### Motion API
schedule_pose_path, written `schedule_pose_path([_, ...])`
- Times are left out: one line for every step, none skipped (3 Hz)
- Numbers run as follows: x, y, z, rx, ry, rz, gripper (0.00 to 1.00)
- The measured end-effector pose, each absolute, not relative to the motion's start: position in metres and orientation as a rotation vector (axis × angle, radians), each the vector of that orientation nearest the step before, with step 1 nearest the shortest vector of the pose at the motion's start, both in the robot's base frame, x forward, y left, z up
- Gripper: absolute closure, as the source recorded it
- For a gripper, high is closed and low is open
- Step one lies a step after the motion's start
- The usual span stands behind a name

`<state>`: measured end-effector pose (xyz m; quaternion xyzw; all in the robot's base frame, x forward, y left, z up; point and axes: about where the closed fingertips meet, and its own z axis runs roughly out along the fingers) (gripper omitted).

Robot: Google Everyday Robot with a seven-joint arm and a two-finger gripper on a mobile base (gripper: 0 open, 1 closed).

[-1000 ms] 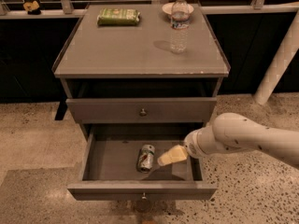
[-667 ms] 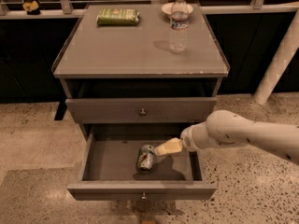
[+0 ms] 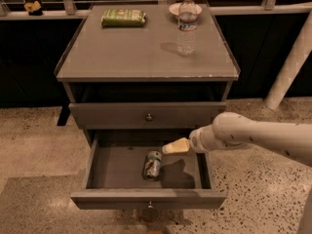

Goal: Pick 7up can from middle drawer and place on counter

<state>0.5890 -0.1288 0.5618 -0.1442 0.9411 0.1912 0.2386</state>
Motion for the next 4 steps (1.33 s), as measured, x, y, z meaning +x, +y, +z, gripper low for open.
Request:
schedule_pose_path([0.589,-0.119,0.545,-0.309,2.590,0.521,0.00])
schedule_pose_path([0.593,-0.100,0.510,-0.111,2.603,0.548,0.00])
schedule_pose_path([0.607,-0.083,0.483,0.035,2.589,0.576,0.00])
schedule_pose_path([0.621,-0.062,0.456,0.099,2.591,0.596,0.00])
